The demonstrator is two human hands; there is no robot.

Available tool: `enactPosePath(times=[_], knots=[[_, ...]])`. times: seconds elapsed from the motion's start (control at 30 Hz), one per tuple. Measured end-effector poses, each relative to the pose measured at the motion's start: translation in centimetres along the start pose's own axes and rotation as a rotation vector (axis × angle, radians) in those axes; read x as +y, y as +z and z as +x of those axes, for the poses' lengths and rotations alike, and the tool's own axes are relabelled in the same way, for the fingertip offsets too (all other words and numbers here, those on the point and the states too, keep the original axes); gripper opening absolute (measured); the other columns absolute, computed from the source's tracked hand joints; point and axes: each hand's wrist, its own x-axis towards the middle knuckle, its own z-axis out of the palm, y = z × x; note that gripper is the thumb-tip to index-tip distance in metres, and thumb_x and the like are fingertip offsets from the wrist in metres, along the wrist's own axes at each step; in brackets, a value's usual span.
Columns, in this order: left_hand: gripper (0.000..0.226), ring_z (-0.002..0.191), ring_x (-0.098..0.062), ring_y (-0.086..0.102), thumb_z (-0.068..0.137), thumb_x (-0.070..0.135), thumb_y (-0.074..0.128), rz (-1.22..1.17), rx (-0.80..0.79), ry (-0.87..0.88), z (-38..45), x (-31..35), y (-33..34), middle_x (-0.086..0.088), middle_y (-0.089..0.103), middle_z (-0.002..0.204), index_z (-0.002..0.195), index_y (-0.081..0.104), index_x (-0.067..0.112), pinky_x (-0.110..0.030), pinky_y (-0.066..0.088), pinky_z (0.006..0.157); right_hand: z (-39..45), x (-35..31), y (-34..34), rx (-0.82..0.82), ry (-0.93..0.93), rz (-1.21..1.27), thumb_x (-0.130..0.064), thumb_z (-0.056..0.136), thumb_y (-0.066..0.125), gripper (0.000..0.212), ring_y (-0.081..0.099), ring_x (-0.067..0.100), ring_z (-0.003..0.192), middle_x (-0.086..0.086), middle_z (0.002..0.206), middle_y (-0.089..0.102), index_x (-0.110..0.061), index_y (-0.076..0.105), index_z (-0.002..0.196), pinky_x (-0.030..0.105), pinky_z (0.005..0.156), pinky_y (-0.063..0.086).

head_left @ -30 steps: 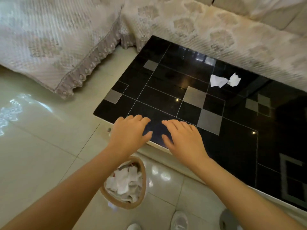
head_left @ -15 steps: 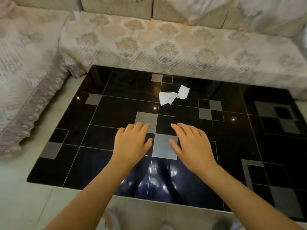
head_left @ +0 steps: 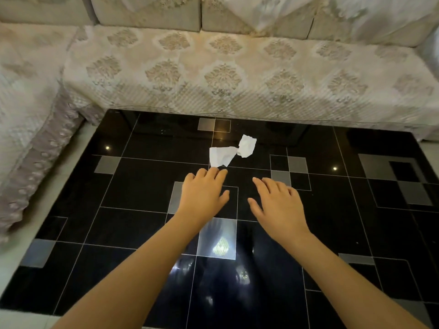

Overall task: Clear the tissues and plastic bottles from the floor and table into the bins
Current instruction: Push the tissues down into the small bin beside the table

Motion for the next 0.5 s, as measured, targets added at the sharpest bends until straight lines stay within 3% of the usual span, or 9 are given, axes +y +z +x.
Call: enactPosePath(times=[0.2, 0.5], knots=[[0.055, 0.124, -0.022, 0.047, 0.095, 0.046, 0.042, -0.019, -0.013, -0.025, 6.5, -1.8, 3.2, 0.0, 0.045, 0.14, 0.144, 0.031, 0.024, -0.036, 0.04, 0.098, 6.9, 0.3, 2.7, -0.061, 0.02, 0.02, -0.045, 0.097, 0.036, 0.056, 0.039, 0.023, 0.133, 0.003, 0.146, 0.04, -0.022, 0.026, 0.147, 0.04, 0.107, 0.033], [0.057, 0.122, -0.028, 0.046, 0.093, 0.049, 0.044, -0.029, -0.115, -0.051, 17.0, -4.5, 14.3, -0.005, 0.037, 0.146, 0.143, 0.028, 0.026, -0.041, 0.042, 0.093, 18.7, 1.8, 11.7, -0.115, 0.107, -0.012, -0.043, 0.096, 0.041, 0.059, 0.036, 0.029, 0.133, 0.009, 0.152, 0.025, -0.021, 0.02, 0.147, 0.043, 0.106, 0.032]])
